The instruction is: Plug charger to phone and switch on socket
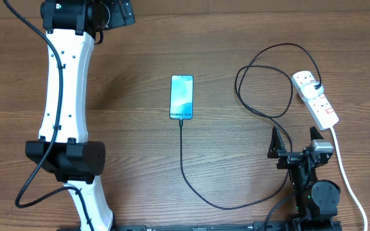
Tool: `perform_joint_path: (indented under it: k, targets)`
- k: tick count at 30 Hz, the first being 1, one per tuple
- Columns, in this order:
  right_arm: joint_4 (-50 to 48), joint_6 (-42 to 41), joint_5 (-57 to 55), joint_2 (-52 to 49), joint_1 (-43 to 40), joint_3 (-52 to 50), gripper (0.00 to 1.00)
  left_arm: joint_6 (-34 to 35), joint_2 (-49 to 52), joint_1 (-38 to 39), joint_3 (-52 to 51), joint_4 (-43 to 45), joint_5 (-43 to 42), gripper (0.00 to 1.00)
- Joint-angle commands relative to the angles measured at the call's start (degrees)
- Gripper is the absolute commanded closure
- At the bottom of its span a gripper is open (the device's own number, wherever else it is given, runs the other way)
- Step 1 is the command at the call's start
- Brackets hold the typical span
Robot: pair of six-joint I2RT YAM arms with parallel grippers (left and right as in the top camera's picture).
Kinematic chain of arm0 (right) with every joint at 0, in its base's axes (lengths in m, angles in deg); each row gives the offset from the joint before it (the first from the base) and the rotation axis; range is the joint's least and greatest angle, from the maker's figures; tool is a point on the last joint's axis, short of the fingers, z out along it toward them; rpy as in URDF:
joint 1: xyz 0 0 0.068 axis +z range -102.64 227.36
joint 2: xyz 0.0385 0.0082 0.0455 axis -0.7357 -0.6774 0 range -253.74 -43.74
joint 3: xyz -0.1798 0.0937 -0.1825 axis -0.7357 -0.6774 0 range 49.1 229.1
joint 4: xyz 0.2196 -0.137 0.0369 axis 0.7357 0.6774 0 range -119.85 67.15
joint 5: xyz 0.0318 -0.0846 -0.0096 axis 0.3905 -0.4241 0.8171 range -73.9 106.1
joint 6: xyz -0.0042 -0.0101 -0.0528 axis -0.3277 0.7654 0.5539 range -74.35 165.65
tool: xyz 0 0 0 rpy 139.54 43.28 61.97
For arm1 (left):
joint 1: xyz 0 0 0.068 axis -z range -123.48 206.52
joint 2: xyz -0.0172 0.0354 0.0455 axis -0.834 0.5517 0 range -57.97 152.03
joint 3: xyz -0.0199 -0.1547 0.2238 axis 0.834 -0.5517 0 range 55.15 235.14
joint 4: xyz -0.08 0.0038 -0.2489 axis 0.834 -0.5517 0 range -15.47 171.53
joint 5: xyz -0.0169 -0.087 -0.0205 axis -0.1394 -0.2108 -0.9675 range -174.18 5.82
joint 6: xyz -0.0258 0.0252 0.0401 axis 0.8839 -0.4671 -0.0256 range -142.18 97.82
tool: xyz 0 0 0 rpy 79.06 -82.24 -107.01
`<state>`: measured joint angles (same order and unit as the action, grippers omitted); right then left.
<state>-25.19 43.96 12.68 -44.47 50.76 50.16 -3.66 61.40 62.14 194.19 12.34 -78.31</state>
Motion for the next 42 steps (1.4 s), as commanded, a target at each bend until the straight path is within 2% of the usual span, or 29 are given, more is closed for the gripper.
perform_joint_path:
  k: [1, 5, 10, 42]
  targets:
    - [-0.1, 0.1, -0.2, 0.6, 0.0, -0.6, 0.00, 0.8, 0.5, 0.4, -0.2, 0.0, 0.5, 0.00]
    - [0.0, 0.3, 0.2, 0.6, 0.0, -0.6, 0.00, 0.8, 0.5, 0.4, -0.2, 0.0, 0.5, 0.00]
    - [0.2, 6.8, 2.1, 0.6, 0.2, -0.6, 0.00, 0.8, 0.5, 0.4, -0.2, 0.0, 0.5, 0.00]
    - [0.1, 6.4, 1.9, 0.6, 0.2, -0.6, 0.00, 0.8, 0.5, 0.4, -0.2, 0.0, 0.5, 0.00]
